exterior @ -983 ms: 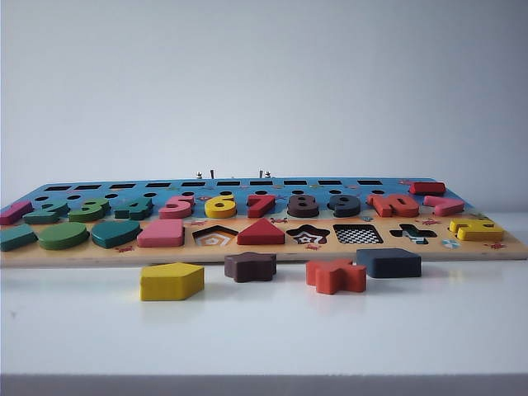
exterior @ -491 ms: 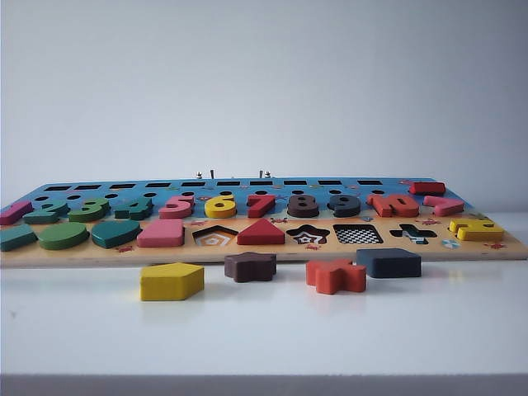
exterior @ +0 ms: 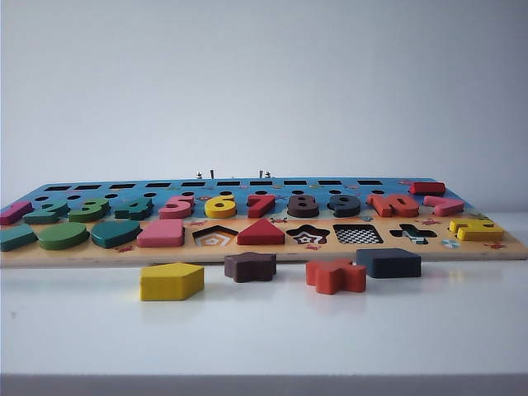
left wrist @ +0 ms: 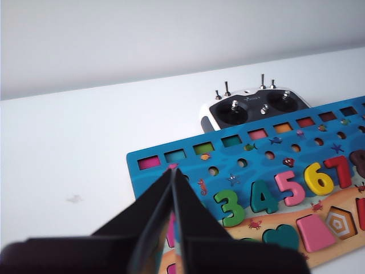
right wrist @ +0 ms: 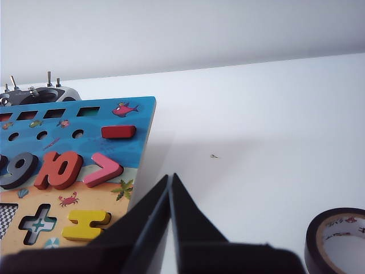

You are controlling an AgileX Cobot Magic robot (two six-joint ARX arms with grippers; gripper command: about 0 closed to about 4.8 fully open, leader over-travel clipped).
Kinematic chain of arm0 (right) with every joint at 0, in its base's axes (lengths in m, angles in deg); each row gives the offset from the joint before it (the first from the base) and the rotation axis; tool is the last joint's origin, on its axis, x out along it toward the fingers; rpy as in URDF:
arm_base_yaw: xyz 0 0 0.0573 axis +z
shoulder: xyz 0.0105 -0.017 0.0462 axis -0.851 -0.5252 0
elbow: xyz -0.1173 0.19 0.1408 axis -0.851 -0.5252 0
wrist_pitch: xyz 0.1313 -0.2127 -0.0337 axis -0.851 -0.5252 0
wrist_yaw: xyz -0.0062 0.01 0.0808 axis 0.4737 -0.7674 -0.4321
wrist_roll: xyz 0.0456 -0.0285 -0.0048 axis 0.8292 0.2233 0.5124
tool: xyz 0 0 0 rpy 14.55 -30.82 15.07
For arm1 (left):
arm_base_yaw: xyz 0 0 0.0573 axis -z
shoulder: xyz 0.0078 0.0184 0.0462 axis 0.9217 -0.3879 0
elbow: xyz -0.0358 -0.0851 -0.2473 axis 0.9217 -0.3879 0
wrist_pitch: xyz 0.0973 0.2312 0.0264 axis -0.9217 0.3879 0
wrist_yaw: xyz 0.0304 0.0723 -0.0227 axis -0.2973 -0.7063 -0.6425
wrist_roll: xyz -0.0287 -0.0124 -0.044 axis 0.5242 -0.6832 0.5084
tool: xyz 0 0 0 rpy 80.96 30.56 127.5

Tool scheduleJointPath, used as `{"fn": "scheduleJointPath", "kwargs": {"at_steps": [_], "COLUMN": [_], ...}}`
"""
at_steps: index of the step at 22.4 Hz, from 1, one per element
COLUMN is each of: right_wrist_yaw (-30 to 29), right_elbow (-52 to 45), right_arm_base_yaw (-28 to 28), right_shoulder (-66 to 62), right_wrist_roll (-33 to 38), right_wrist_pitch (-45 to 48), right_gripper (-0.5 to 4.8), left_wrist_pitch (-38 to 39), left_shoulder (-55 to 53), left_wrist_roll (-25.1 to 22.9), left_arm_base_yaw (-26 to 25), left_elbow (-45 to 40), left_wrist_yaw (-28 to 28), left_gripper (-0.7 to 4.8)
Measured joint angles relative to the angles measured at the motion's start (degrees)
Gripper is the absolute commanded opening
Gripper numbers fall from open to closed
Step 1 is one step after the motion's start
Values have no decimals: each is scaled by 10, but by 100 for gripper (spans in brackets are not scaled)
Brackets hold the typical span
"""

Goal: Insert the cube into the slot.

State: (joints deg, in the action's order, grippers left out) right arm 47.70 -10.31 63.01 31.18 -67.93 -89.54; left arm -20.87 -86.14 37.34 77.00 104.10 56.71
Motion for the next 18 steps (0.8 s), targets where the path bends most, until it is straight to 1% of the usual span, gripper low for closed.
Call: {"fn": "scheduleJointPath", "kwargs": {"at_steps": [5, 11, 13, 18], "right_wrist_yaw": [0, 0, 0, 0], "right_elbow": [0, 0, 0, 0], "right_arm_base_yaw": [0, 0, 0, 0], "right_shoulder": [0, 8, 8, 8], "right_wrist_roll": [0, 0, 0, 0], "right_wrist_pitch": [0, -4, -5, -6], "right_gripper": [-5, -5, -5, -4], "left_wrist_pitch": [-28, -31, -32, -36], "left_shoulder": [67, 159, 165, 166], "left_wrist_roll": [-14, -15, -15, -15], "left_arm_base_yaw": [-29, -73, -85, -87], "left_elbow": [-53, -143, -161, -176], "left_wrist_yaw": [-12, -12, -14, -29], "left_gripper": [17, 17, 17, 17]}}
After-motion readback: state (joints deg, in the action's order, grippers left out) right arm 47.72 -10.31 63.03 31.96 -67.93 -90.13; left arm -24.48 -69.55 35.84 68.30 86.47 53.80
